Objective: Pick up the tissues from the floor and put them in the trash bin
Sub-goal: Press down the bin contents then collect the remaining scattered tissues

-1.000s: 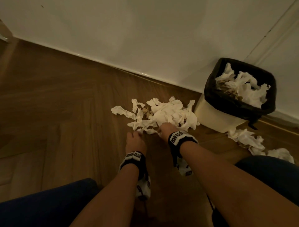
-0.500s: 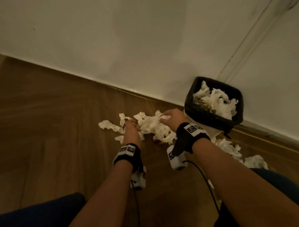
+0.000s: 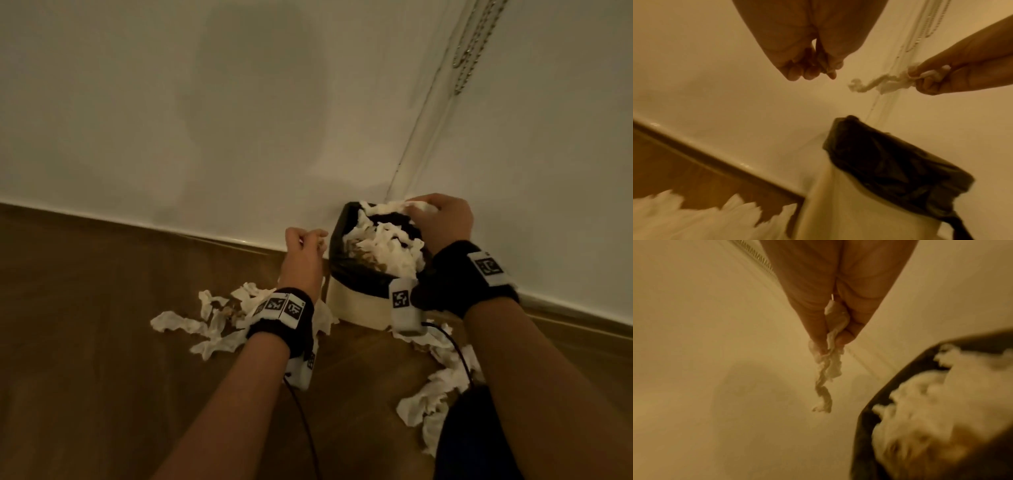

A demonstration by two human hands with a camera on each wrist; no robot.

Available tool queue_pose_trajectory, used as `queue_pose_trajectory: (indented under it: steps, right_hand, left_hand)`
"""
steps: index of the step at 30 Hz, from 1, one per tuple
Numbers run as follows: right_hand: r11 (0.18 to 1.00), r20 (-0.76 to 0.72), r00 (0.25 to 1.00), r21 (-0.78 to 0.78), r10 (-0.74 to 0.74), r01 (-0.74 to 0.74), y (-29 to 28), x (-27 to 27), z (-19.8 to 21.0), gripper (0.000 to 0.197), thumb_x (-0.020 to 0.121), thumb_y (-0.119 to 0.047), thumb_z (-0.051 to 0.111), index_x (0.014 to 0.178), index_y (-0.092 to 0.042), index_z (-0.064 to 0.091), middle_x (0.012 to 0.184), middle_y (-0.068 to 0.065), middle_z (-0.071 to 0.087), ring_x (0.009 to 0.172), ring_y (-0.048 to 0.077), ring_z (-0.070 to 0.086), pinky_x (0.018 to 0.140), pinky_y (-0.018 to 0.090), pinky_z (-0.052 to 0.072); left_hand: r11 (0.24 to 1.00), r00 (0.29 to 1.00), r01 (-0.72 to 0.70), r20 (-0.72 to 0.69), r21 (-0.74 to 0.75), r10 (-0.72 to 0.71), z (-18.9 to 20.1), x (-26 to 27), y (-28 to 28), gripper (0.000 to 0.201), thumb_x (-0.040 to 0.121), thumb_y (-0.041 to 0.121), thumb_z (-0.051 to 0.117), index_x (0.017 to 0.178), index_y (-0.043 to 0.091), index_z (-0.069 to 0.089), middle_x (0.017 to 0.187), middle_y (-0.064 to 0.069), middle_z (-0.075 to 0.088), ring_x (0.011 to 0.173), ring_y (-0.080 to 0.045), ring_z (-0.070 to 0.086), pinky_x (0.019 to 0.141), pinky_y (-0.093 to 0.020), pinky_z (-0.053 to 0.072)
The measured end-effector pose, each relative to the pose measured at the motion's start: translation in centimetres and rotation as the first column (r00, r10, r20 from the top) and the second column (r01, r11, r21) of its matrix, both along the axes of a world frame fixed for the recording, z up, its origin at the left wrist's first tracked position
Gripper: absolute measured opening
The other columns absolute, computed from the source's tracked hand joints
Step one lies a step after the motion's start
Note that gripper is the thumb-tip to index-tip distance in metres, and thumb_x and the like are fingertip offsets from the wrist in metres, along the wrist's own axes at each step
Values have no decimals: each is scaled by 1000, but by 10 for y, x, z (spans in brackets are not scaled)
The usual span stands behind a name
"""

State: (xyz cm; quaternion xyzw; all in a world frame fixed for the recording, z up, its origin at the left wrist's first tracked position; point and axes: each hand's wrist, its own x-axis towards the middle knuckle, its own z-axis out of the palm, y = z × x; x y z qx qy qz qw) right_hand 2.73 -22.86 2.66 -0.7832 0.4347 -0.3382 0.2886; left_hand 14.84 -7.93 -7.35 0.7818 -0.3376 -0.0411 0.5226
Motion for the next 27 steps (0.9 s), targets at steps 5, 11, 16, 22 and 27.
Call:
queue_pose_trajectory:
  steps: [5,11,16,22,27]
  right_hand:
    - [990,-122,984,38,-128,134,-32,-28,-9,17,87,-19,61,95,-10,74,93,11,72,89,24,64,74,20,40]
    - [988,-204,972,73,-117,134,-48,-22,-27,22,90,-16,56,103,-8,71,103,13,70,97,27,64,78,24,43]
    - [988,-404,907,134,120,-71,-42,-2,-39,46,95,-18,48,140,-7,42,141,16,45,128,29,44,105,31,32]
    - [958,-556,786,233,272,-167,-38,6,-49,58,92,-1,36,148,-15,25,152,11,29,137,30,32,114,39,25]
    - [990,-580,802,88,143,-113,-36,6,-46,60,89,-7,41,145,-25,31,150,10,26,135,34,30,114,46,23]
  left_hand:
    - [949,951,167,208,269,-227,22,-23,-36,34,96,16,42,130,17,47,117,-2,36,92,-21,53,85,-33,50]
    - [939,922,145,301,313,-243,21,-28,-60,28,91,13,45,116,25,49,116,-2,41,81,-21,54,69,-34,51]
    - [872,936,269,104,409,-337,13,-21,-71,37,98,28,36,134,26,38,132,-3,40,102,-24,52,88,-32,44]
    - [663,827,176,257,727,-501,-4,-28,-71,56,95,56,11,146,40,-4,158,6,5,145,-21,-2,106,-59,-18]
    - [704,837,160,283,692,-469,-5,-29,-63,64,87,69,9,142,47,-13,156,4,-17,144,-21,-14,102,-60,-22]
